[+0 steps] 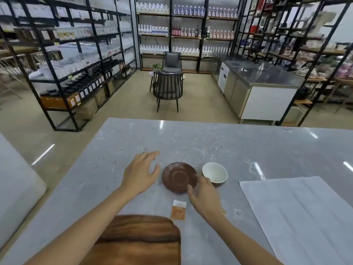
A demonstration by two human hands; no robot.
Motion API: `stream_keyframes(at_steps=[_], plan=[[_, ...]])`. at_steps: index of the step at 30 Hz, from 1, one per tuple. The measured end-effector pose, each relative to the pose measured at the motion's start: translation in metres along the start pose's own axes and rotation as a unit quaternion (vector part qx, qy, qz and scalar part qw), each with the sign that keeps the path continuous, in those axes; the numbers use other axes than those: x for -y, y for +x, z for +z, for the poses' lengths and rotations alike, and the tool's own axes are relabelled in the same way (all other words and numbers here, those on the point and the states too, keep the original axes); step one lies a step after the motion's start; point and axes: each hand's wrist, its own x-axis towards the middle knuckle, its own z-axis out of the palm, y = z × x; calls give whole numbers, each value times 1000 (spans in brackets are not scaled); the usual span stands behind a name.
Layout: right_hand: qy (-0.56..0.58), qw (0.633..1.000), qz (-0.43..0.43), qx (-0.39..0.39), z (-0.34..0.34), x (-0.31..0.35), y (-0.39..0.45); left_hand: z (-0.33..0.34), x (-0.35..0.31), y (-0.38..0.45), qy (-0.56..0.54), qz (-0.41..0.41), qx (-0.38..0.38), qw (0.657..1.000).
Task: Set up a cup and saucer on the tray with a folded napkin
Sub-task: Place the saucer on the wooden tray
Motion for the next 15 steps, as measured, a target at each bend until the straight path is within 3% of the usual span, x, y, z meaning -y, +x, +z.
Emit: stream_keyframes(at_steps=[6,15], plan=[[33,996,65,43,23,-12,7,48,23,9,-113,-92,91,985],[71,994,82,34,47,-18,22,99,45,21,-170,-127,178,961]])
